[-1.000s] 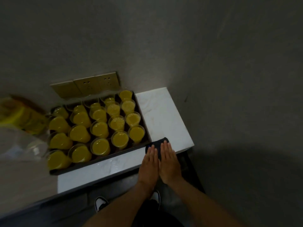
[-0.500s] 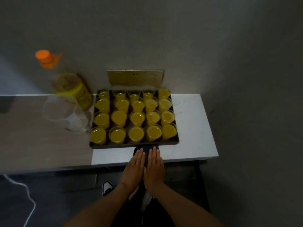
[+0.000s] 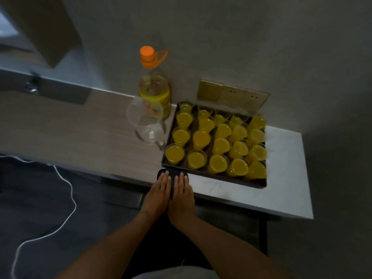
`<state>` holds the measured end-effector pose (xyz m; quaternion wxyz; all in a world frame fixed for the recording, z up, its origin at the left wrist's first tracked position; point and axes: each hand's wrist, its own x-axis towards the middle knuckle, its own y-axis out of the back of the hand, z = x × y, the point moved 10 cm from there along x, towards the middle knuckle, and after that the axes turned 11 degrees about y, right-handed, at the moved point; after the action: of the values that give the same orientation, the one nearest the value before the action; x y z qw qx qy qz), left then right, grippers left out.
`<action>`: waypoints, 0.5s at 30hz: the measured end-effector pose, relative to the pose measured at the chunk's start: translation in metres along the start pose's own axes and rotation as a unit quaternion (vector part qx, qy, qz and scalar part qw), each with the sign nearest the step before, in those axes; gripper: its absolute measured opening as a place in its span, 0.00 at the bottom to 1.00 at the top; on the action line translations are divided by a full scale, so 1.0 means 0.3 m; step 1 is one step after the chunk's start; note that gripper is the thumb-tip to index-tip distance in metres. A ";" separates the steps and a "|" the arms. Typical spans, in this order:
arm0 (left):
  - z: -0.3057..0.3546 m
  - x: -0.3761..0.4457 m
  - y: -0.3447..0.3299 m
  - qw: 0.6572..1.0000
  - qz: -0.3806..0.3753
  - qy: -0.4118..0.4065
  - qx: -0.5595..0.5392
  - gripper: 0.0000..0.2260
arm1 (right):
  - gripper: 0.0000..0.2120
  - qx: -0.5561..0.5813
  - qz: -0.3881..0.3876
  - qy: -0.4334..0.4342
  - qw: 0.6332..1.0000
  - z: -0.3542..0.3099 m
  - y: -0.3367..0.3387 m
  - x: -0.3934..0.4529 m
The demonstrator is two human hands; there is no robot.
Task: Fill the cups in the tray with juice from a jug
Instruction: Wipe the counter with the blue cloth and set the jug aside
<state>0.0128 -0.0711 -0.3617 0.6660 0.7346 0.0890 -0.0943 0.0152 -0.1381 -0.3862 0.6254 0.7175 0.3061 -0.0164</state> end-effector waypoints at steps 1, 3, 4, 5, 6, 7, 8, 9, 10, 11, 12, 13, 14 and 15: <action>-0.034 0.000 -0.002 1.000 0.008 0.005 0.006 0.39 | 0.37 0.006 -0.001 0.004 1.000 -0.027 -0.003 0.014; -0.094 -0.001 -0.012 1.000 0.008 0.015 0.010 0.40 | 0.36 0.014 0.004 0.026 1.000 -0.087 -0.009 0.046; -0.123 -0.002 -0.019 1.000 -0.004 0.022 0.003 0.41 | 0.36 0.017 0.012 0.041 0.999 -0.120 -0.014 0.061; -0.154 0.001 -0.023 1.000 -0.012 0.029 -0.004 0.42 | 0.37 0.019 0.032 0.052 0.998 -0.150 -0.007 0.074; -0.181 0.007 -0.025 0.999 -0.008 0.035 -0.006 0.42 | 0.37 0.014 0.047 0.054 0.997 -0.173 0.003 0.081; -0.205 0.017 -0.024 0.999 -0.009 0.038 -0.001 0.40 | 0.37 0.006 0.055 0.058 0.997 -0.196 0.007 0.096; -0.228 0.027 -0.021 0.999 -0.009 0.038 0.005 0.38 | 0.36 0.015 0.053 0.062 0.997 -0.221 0.012 0.113; -0.251 0.038 -0.022 0.999 -0.006 0.038 0.008 0.37 | 0.35 0.018 0.038 0.063 0.997 -0.243 0.001 0.129; -0.281 0.052 -0.030 0.999 -0.007 0.042 0.007 0.36 | 0.35 0.022 0.033 0.064 0.997 -0.265 0.008 0.144; -0.310 0.064 -0.037 0.999 -0.011 0.045 -0.001 0.36 | 0.36 0.025 0.042 0.069 0.996 -0.288 0.021 0.165; -0.340 0.078 -0.046 0.999 -0.014 0.049 -0.012 0.36 | 0.37 0.021 0.057 0.071 0.996 -0.314 0.041 0.184; -0.363 0.093 -0.048 0.998 -0.015 0.051 -0.022 0.36 | 0.37 0.022 0.068 0.072 0.995 -0.330 0.053 0.209; -0.379 0.109 -0.042 0.998 -0.013 0.050 -0.027 0.36 | 0.37 0.027 0.074 0.063 0.995 -0.338 0.066 0.233; -0.392 0.128 -0.033 0.999 -0.006 0.047 -0.024 0.35 | 0.36 0.033 0.073 0.051 0.996 -0.341 0.075 0.259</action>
<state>0.0496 0.0472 -0.3699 0.6782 0.7211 0.1275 -0.0613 0.0519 -0.0134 -0.3756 0.5849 0.7578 0.2837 0.0558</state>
